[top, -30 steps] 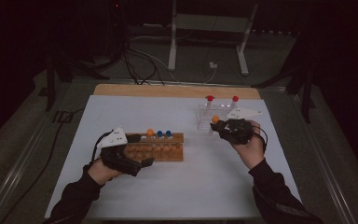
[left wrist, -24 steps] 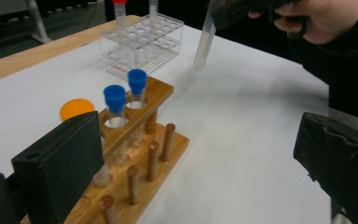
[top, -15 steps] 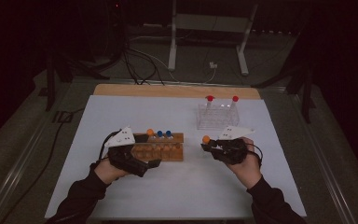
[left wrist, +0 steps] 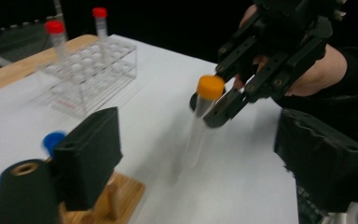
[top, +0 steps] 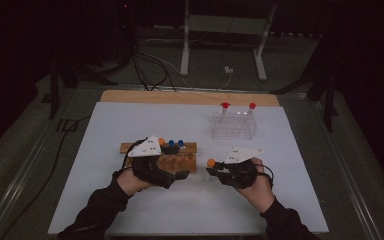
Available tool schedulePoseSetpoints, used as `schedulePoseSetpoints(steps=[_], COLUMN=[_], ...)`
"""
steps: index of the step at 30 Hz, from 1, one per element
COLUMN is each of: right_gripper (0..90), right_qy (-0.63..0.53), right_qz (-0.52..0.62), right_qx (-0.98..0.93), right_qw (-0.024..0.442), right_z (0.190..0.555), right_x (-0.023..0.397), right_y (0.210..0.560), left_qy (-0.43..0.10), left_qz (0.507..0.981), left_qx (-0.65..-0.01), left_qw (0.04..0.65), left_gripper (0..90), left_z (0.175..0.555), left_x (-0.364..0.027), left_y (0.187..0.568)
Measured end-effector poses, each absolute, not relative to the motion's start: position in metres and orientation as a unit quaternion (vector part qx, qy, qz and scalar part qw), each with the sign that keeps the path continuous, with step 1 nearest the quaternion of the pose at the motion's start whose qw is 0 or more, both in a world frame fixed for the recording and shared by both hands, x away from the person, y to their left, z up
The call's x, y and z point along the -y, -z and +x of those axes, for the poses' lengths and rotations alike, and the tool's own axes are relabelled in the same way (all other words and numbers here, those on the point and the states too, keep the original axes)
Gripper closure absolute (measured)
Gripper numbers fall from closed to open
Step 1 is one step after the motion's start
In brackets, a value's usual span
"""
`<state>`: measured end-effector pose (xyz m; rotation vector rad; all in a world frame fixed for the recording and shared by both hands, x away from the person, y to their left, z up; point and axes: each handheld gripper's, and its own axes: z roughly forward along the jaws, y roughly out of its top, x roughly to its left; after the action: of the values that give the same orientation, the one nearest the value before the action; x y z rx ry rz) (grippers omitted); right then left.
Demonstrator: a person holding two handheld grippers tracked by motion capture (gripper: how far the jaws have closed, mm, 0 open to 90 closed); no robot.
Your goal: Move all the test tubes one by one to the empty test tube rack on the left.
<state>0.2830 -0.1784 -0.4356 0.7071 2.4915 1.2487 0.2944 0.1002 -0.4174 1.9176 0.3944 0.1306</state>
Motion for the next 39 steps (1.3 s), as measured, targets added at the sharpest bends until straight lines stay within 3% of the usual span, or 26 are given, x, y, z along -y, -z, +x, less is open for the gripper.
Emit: schedulePoseSetpoints(steps=[5, 20, 29, 36, 39], right_gripper=[74.3, 74.2, 74.3, 73.2, 61.8], right_qy=[-0.435, -0.437, -0.438, -0.444, -0.449], right_qz=[0.237, 0.23, 0.23, 0.232, 0.239], right_qx=[-0.859, -0.861, -0.86, -0.857, -0.853], right_qw=[0.13, 0.125, 0.123, 0.118, 0.112], right_z=[0.28, 0.278, 0.278, 0.278, 0.28], right_x=[0.175, 0.172, 0.173, 0.174, 0.175], right_y=[0.433, 0.433, 0.432, 0.432, 0.431], left_qy=[-0.048, -0.047, -0.051, -0.064, -0.066], left_qz=[0.813, 0.826, 0.832, 0.834, 0.831], left_qx=[-0.156, -0.135, -0.121, -0.113, -0.115], left_qw=[0.559, 0.546, 0.539, 0.537, 0.541], left_gripper=[29.9, 58.2, 69.4, 71.5, 71.7], left_z=[0.296, 0.302, 0.304, 0.304, 0.304], left_x=[-0.087, -0.054, -0.044, -0.044, -0.047], left_y=[0.417, 0.421, 0.423, 0.421, 0.417])
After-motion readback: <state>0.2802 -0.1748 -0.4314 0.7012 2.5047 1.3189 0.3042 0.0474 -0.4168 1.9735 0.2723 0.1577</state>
